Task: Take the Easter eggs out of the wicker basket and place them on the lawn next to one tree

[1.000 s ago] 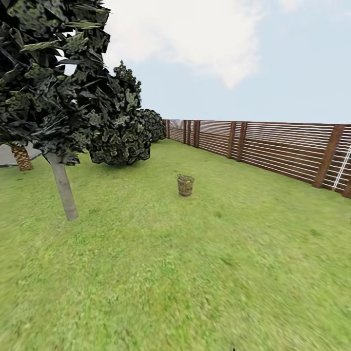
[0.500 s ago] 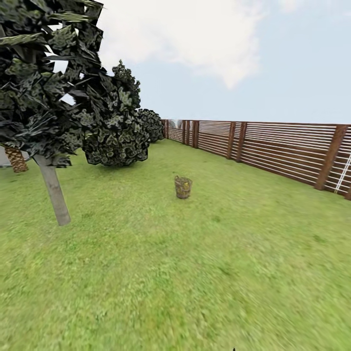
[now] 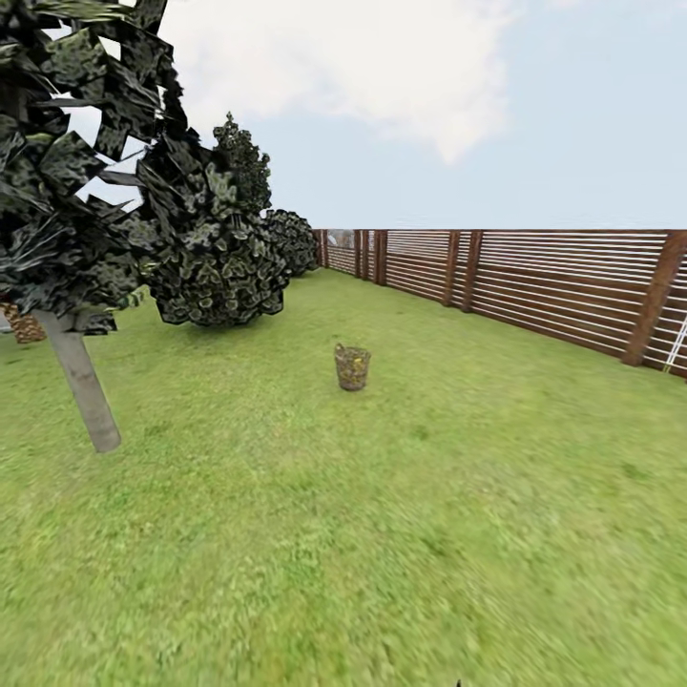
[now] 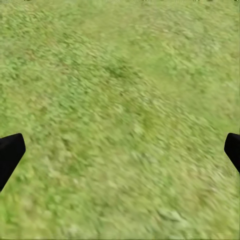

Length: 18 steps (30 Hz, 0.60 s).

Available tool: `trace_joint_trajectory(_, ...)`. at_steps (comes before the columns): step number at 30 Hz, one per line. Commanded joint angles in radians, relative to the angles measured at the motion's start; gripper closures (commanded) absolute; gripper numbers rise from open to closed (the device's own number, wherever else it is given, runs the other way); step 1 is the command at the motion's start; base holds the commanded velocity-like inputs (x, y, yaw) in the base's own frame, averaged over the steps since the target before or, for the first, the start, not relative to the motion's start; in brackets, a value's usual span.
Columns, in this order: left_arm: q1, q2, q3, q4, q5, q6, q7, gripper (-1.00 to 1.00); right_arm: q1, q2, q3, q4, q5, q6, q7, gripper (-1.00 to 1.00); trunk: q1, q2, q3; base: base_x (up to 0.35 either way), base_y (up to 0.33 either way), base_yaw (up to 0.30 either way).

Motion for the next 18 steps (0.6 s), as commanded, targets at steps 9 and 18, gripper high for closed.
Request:
trace_joint_trajectory(9, 0.000, 0.000, 0.001, 0.001, 0.002, -0.003, 0.001, -1.00, 0.000, 0.000, 0.001, 0.001, 0.001, -0.002, -0.003, -1.00, 0.001, -0.001, 0.000, 0.311, -0.184, 0.000)
trace_joint_trajectory(18, 0.000, 0.000, 0.001, 0.000, 0.002, -0.003, 0.001, -1.00, 0.000, 0.000, 0.001, 0.001, 0.001, -0.002, -0.003, -1.00, 0.001, -0.001, 0.000, 0.311, -0.184, 0.000)
